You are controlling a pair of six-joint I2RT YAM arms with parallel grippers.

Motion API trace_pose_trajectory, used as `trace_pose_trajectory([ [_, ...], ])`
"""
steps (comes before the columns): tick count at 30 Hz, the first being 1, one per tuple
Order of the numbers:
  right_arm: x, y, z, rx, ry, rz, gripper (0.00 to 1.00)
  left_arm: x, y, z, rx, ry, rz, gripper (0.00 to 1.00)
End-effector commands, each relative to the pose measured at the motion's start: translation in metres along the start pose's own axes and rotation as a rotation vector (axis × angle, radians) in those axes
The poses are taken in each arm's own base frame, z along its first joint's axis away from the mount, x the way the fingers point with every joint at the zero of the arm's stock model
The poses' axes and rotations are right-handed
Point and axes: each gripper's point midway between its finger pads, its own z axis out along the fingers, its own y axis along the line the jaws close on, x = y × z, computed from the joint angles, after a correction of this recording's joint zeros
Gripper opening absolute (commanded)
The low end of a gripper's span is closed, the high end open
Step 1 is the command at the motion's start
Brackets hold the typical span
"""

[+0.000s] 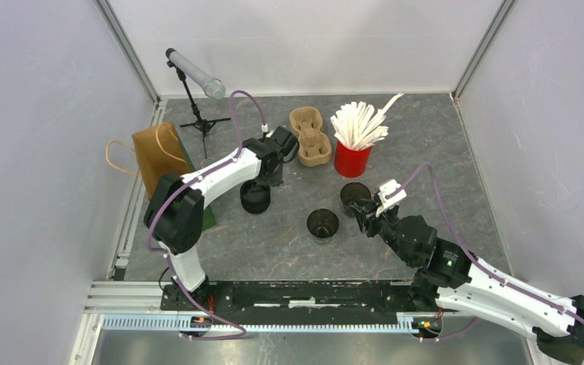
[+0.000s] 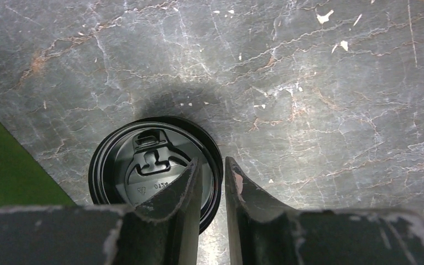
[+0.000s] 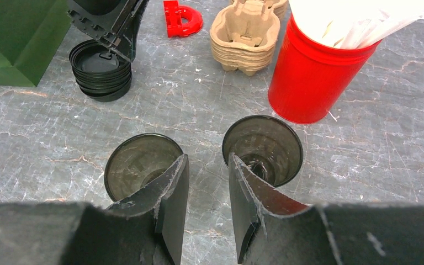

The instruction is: Pack the takeout coffee

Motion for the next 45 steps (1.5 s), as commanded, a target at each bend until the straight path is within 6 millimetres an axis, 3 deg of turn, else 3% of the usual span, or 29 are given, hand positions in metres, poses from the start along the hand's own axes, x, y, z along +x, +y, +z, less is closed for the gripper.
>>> trace_pose_trajectory([
  [1, -0.002, -0.002, 0.0, 0.009, -0.018, 0.01, 0.39, -0.018, 0.006, -0.006, -0.035, -0.045, -0.014, 0.3],
  [21, -0.003, -0.006, -0.002, 0.023, -0.027, 0.001, 0.39, -0.009, 0.008, 0.009, -0.082, 0.004, 0.01, 0.3],
  [31, -0.001, -0.006, -0.002, 0.023, -0.02, -0.009, 0.39, -0.016, 0.008, -0.011, -0.054, -0.011, -0.006, 0.05],
  [34, -0.002, -0.006, -0.002, 0.022, -0.023, -0.01, 0.39, -0.018, 0.008, -0.02, -0.04, -0.018, -0.017, 0.04],
  [37, -0.001, -0.006, -0.002, 0.022, -0.023, -0.01, 0.39, -0.019, 0.007, -0.025, -0.02, -0.021, -0.02, 0.11],
  [40, -0.002, -0.005, -0.001, 0.019, -0.023, -0.011, 0.39, -0.017, 0.001, -0.026, 0.014, -0.007, -0.01, 0.02],
  [45, -0.003, -0.005, -0.002, 0.016, -0.025, -0.01, 0.39, -0.014, 0.0, -0.026, 0.019, 0.001, -0.015, 0.06],
])
